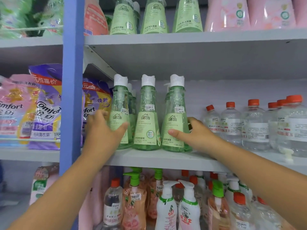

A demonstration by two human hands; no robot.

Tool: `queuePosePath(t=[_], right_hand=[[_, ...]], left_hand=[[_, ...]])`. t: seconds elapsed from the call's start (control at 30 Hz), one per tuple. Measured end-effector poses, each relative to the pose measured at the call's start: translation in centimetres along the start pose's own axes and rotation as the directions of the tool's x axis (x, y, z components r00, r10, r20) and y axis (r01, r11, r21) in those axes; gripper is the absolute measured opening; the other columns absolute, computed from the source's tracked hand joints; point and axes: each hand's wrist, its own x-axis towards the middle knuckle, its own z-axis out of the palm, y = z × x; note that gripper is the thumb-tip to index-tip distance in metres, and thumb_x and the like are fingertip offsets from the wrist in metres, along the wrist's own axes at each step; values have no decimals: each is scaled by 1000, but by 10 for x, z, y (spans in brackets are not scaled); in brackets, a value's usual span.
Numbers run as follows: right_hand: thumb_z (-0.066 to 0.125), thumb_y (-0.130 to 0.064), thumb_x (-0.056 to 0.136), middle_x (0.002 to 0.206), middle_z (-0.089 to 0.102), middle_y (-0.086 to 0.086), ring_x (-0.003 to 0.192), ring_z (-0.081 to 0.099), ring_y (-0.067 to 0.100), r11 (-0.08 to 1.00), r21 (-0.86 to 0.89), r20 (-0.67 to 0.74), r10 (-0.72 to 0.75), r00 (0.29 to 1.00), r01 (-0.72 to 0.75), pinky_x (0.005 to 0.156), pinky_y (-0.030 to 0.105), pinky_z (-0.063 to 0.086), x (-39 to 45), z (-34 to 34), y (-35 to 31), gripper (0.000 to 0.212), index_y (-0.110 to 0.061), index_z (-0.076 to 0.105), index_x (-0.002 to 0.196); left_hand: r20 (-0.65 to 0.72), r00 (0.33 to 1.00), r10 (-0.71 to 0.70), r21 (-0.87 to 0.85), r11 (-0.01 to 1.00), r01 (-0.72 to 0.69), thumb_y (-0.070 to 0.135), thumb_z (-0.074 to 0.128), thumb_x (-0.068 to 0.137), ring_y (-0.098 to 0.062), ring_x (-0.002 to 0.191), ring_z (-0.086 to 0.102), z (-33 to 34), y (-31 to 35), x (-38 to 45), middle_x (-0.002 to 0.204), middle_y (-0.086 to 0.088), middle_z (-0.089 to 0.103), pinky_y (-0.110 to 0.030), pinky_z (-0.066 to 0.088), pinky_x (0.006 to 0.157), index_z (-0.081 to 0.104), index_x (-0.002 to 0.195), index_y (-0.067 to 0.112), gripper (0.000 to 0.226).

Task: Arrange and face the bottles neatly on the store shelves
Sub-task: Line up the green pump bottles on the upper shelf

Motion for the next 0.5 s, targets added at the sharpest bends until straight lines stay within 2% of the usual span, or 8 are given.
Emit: queuePosePath(t=[0.07, 0.1, 0.23, 0.3, 0.4, 0.5], right_hand=[[79, -64, 74, 113, 62, -16, 97, 63, 1, 1000, 17, 6, 20, 1000, -20, 73, 18, 48, 0, 1, -4, 67, -33, 48, 125], [80, -60, 75, 105, 62, -20, 93, 62, -3, 999, 24, 14, 27, 1000, -28, 68, 16, 46, 0, 1, -5, 60, -35, 48, 119], [79, -52, 82, 91, 61, -30, 83, 60, -11, 999, 32, 34, 28, 999, -29, 58, 8, 43, -2, 0, -6, 33, -44, 53, 101], [77, -50, 84, 90, 62, -30, 82, 61, -12, 998, 48, 35, 30, 999, -32, 56, 6, 42, -3, -1, -6, 31, -44, 57, 106], [74, -51, 86, 92, 63, -29, 86, 61, -10, 999, 50, 26, 3, 1000, -4, 62, 10, 42, -4, 0, -6, 43, -38, 60, 125], [71, -54, 88, 94, 60, -29, 84, 59, -10, 999, 45, -5, 0, 1000, 0, 61, 12, 41, -6, 0, -5, 53, -33, 57, 135]], left_hand=[[166, 982, -92, 14, 996, 91, 69, 80, 67, -26, 115, 58, 0, -6, 7, 131, -4, 55, -46, 52, 97, 45, 132, 21, 88], [209, 973, -96, 15, 995, 95, 71, 80, 63, -25, 109, 61, -1, -8, 11, 126, -3, 60, -46, 54, 93, 45, 131, 23, 91], [260, 963, -68, 46, 997, 59, 58, 83, 74, -18, 96, 65, -10, -11, 17, 109, 8, 63, -40, 54, 83, 44, 124, 30, 69], [261, 964, -53, 52, 998, 41, 59, 81, 76, -17, 96, 64, -11, -11, 13, 107, 11, 63, -40, 53, 82, 46, 127, 31, 68], [243, 968, -57, 47, 998, 46, 62, 78, 77, -19, 98, 65, -10, -11, 9, 113, 9, 66, -42, 54, 86, 47, 131, 30, 70], [236, 970, -55, 54, 998, 43, 61, 76, 80, -18, 98, 65, -12, -11, 6, 118, 8, 67, -40, 54, 86, 47, 131, 28, 68]])
